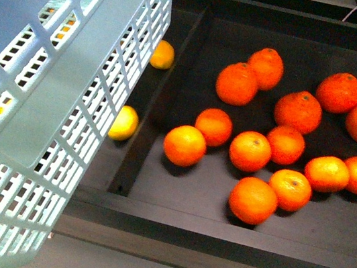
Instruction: Pick lemon and mango into basket
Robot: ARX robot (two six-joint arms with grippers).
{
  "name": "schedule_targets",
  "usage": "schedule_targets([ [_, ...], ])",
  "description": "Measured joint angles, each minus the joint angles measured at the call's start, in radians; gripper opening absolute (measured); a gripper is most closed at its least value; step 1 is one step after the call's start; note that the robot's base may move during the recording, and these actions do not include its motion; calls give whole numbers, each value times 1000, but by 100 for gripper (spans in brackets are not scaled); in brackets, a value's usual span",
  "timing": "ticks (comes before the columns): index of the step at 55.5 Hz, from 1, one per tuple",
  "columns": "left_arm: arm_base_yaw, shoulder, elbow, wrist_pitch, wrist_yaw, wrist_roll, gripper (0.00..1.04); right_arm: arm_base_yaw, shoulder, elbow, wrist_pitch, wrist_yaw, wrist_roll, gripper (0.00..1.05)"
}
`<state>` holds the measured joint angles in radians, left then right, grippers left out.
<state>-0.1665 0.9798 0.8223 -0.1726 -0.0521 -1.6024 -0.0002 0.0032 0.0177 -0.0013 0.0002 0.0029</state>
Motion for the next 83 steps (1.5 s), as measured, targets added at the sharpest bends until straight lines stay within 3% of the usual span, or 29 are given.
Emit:
schedule_targets([
  [83,11,-2,0,-1,-31,12,4,-1,0,0,0,-8,0,96],
])
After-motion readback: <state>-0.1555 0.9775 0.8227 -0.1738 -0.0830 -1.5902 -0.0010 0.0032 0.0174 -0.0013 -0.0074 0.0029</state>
